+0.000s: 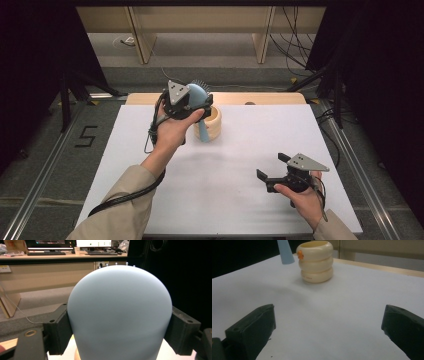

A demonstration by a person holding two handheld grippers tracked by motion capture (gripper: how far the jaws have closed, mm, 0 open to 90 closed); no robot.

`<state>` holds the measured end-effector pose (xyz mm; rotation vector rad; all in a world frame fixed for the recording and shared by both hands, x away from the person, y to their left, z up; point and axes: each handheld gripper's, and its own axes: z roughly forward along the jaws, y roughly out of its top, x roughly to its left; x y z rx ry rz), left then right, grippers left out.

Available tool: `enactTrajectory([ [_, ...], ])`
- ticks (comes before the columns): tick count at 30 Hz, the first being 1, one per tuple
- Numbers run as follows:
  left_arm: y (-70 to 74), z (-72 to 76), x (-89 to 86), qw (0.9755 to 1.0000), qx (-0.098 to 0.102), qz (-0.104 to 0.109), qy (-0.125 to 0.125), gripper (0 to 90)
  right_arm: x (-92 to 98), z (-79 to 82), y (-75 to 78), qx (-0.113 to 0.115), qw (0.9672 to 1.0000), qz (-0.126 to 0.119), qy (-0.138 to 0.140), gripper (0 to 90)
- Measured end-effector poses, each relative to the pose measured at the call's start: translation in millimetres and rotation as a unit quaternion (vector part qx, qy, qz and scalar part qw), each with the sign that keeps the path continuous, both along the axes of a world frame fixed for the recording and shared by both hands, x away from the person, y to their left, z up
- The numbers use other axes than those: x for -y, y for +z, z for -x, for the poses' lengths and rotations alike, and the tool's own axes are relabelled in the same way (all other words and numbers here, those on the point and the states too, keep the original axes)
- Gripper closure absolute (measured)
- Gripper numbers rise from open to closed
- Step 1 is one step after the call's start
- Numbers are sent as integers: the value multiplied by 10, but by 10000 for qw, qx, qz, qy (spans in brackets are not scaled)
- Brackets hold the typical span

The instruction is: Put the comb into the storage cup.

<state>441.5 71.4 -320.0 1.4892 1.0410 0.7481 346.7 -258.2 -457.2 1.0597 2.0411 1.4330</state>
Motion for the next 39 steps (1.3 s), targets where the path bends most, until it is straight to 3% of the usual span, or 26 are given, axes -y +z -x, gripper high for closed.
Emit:
enactTrajectory([
  [9, 10, -18, -4, 9999, 150, 33, 77, 194, 35, 13, -3, -3, 10000, -13, -19, 2],
  [39, 119, -119, -17, 9994, 301, 16, 145, 194, 86, 35, -17, -29, 10000, -48, -37, 2],
])
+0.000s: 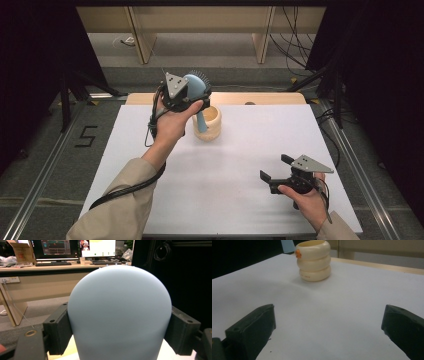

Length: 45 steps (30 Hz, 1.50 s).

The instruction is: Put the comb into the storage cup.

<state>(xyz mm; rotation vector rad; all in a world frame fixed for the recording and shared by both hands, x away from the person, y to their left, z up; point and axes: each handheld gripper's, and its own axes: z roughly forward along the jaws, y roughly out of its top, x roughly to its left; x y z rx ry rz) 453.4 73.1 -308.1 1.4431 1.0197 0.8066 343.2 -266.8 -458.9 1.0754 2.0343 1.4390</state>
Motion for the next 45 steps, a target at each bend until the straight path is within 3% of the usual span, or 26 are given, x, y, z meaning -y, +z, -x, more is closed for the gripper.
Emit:
enactTrajectory([
  [17, 100, -45, -14, 10000, 83, 16, 34, 194, 11, 0, -7, -23, 10000, -33, 21, 2],
  [45, 115, -159, 6, 9998, 193, 20, 79, 195, 9, -4, -17, -54, 10000, -65, 41, 2],
])
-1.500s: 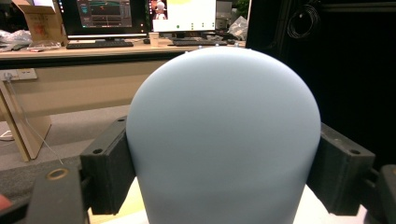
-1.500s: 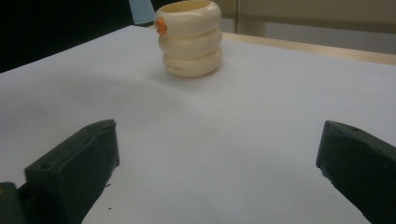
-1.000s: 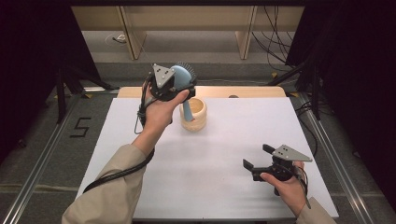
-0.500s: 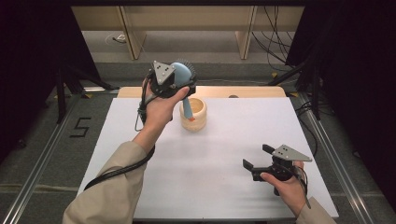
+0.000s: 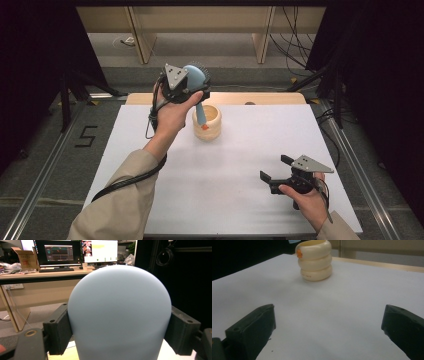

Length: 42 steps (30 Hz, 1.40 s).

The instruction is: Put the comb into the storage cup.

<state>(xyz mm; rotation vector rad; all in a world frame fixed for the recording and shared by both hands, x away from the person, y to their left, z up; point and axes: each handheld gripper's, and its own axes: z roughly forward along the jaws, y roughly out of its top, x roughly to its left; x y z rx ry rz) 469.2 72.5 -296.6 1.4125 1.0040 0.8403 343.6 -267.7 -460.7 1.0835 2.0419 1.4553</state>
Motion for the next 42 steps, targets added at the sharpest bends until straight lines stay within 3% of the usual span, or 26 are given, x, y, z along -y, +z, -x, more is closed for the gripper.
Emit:
enactTrajectory([
  [42, -23, -224, 55, 9998, 187, -43, 55, 195, -3, 0, 0, 2, 10000, -24, 28, 2],
])
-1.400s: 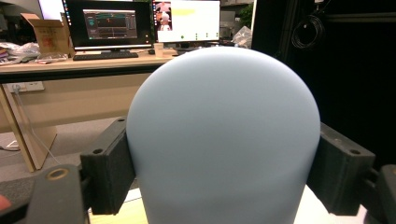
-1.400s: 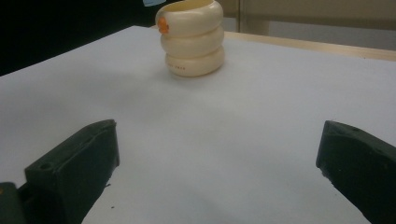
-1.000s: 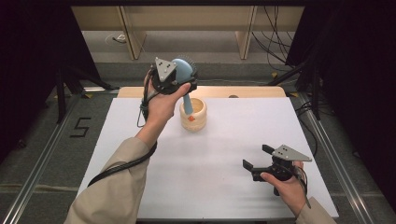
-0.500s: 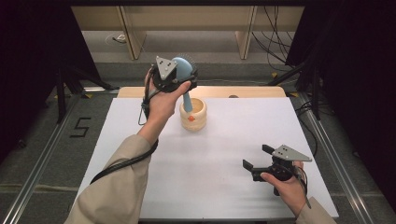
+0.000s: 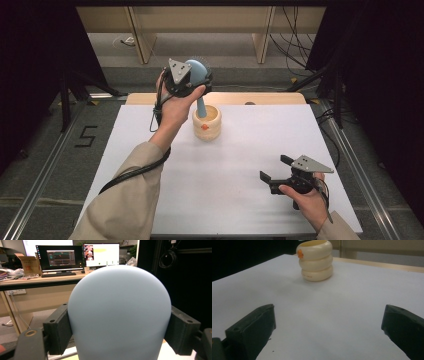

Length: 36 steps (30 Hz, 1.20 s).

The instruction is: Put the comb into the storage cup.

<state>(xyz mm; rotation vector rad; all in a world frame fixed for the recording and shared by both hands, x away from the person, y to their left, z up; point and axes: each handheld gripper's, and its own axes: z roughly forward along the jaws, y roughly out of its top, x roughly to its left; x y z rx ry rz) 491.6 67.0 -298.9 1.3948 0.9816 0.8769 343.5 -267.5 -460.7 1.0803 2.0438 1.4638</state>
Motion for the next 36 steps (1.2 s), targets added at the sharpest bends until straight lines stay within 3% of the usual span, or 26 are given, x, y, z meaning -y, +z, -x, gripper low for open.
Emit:
enactTrajectory([
  [36, -126, -110, 73, 10000, -21, 1, -93, 195, 1, -4, -5, 4, 10000, -6, 12, 2],
])
